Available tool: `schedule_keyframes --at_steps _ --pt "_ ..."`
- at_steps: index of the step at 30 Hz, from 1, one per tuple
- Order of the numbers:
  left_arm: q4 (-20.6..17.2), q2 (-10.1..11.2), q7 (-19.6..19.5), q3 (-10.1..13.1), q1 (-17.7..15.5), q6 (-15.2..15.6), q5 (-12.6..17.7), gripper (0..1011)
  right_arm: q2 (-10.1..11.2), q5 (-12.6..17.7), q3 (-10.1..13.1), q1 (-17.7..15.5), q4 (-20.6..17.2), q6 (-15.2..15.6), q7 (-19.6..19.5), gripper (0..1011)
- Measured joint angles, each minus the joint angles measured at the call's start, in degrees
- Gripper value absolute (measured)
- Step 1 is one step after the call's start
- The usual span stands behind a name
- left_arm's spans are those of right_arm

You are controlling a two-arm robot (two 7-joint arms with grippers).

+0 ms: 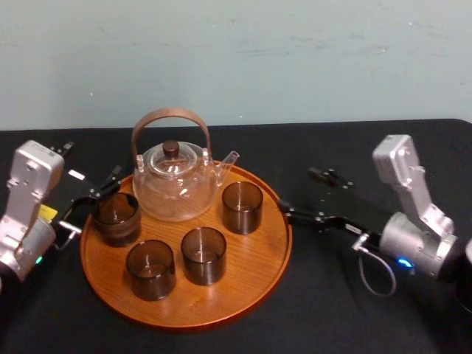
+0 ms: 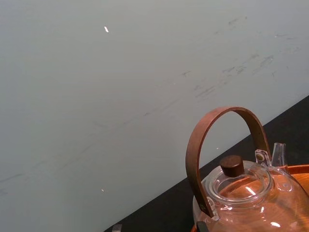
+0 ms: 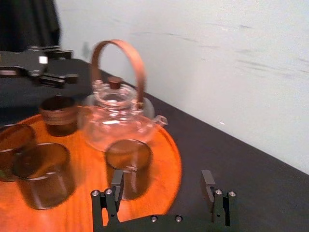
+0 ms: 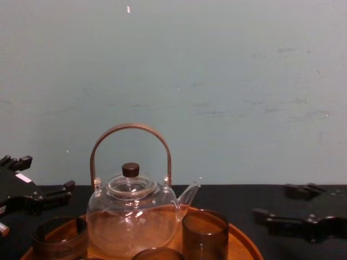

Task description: Pick up the glass from the table and place it on the tray.

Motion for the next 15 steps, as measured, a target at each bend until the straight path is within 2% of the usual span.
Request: schedule_keyframes --at_steps 6,9,15 --pt "0.0 0.0 0.0 0.0 0.0 0.0 0.0 1001 0.2 0.4 3.6 -3.0 -0.4 -0.8 -3.1 1003" --pt "0.0 0.0 0.0 0.0 0.0 0.0 0.0 1001 -0.2 0.4 4.5 -3.6 -0.1 -1.1 -4.0 1002" --pt "0.0 0.0 0.0 0.0 0.0 0.0 0.0 1001 -0.1 0.4 4.3 -3.6 -0.2 -1.0 -3.8 1002"
